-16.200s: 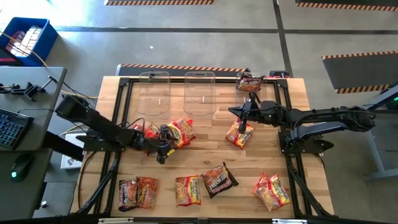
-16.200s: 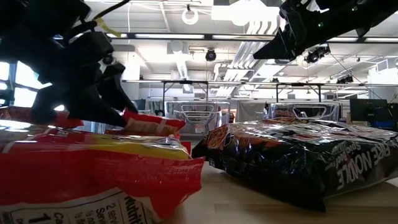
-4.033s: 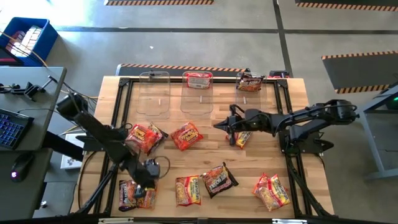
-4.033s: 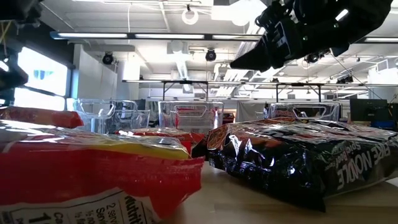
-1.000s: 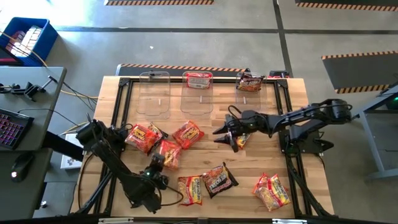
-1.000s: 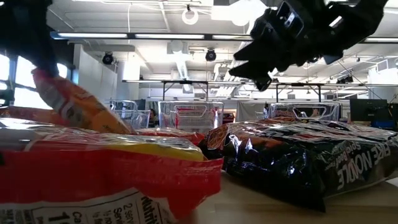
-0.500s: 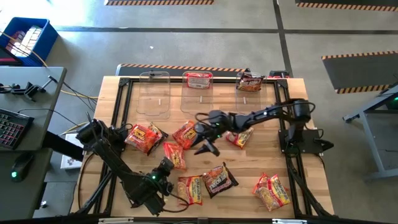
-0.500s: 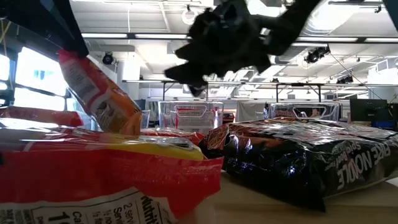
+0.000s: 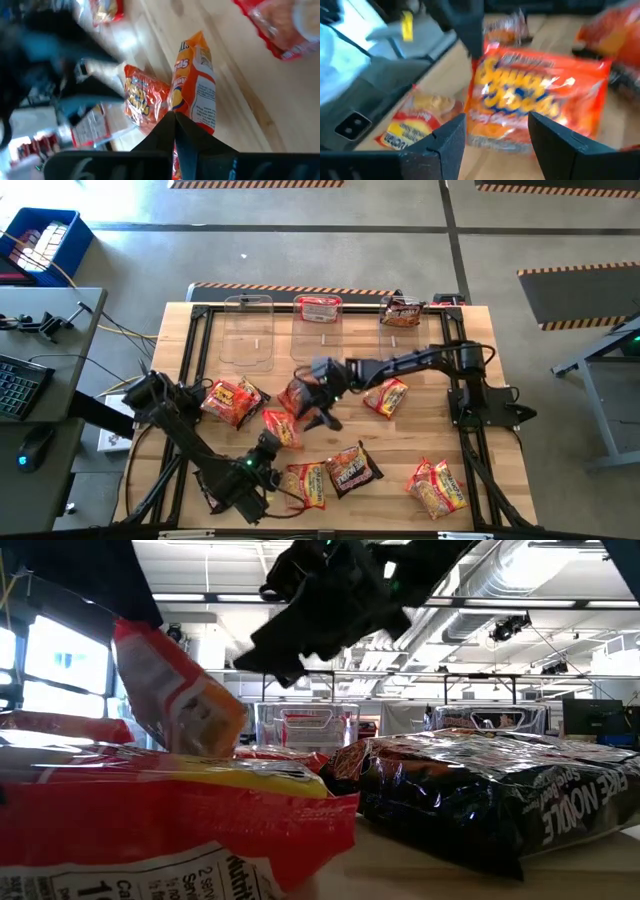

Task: Sort Maruchan noodles
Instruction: Put the orange noodle pack into the left transparent bin

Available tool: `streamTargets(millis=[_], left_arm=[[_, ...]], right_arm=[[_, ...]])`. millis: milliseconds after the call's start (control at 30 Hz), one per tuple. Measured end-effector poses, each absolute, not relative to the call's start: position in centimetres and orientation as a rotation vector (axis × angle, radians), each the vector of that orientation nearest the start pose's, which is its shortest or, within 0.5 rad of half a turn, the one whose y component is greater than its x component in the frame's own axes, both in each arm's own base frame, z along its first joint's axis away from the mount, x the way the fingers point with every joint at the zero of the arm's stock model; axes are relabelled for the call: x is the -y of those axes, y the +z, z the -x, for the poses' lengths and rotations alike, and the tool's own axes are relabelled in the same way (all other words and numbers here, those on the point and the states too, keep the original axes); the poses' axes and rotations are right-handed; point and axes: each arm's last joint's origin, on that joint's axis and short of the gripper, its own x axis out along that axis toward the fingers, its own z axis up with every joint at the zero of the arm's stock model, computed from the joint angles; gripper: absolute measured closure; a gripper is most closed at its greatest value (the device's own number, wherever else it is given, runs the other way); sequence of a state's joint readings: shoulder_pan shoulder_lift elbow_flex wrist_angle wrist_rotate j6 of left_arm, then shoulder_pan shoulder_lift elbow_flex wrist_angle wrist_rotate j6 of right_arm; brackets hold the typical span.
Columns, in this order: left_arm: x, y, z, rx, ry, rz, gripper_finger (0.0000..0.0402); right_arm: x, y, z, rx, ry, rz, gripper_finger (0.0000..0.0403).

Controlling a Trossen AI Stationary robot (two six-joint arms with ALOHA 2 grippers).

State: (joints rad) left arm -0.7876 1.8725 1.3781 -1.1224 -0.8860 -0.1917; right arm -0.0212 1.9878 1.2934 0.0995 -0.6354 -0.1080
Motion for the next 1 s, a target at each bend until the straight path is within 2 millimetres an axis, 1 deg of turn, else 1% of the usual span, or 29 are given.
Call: streamTargets(millis=[133, 267, 367, 467, 567, 667, 800, 900, 1000], left_arm=[[21.6, 20.6, -26.1, -1.044, 0.26, -0.909, 0.0402], [20.5, 20.6, -27.0, -1.048, 0.335, -0.808, 0.0402], [19.9, 20.6, -27.5, -1.053, 0.37, -0.764, 0.0402], [19.4, 20.6, -27.9, -1.058, 0.394, -0.737, 0.0402], [18.9, 20.6, -28.2, -1.059, 0.419, -0.71, 0.0402], [18.4, 20.6, -28.5, -1.057, 0.447, -0.682, 0.0402], [18.0, 20.8, -28.6, -1.035, 0.482, -0.66, 0.0402], [17.7, 21.3, -28.6, -1.005, 0.517, -0.627, 0.0402], [17.5, 22.1, -28.4, -0.966, 0.545, -0.586, 0.0402]], right_arm=[[-3.2, 17.8, -42.0, -0.616, 0.44, -0.002, 0.0201], [-5.9, 17.5, -41.6, -0.649, 0.295, 0.099, 0.0195], [-7.1, 17.3, -41.3, -0.67, 0.205, 0.157, 0.0185], [-7.2, 17.7, -40.9, -0.689, 0.16, 0.178, 0.0176], [-7.3, 18.3, -40.9, -0.671, 0.143, 0.148, 0.0171], [-7.3, 18.4, -41.0, -0.657, 0.124, 0.116, 0.0171], [-7.5, 18.2, -41.1, -0.646, 0.065, 0.148, 0.0171], [-7.7, 18.6, -41.3, -0.581, 0.031, 0.16, 0.0171], [-7.7, 18.1, -41.1, -0.513, 0.028, 0.147, 0.0171]])
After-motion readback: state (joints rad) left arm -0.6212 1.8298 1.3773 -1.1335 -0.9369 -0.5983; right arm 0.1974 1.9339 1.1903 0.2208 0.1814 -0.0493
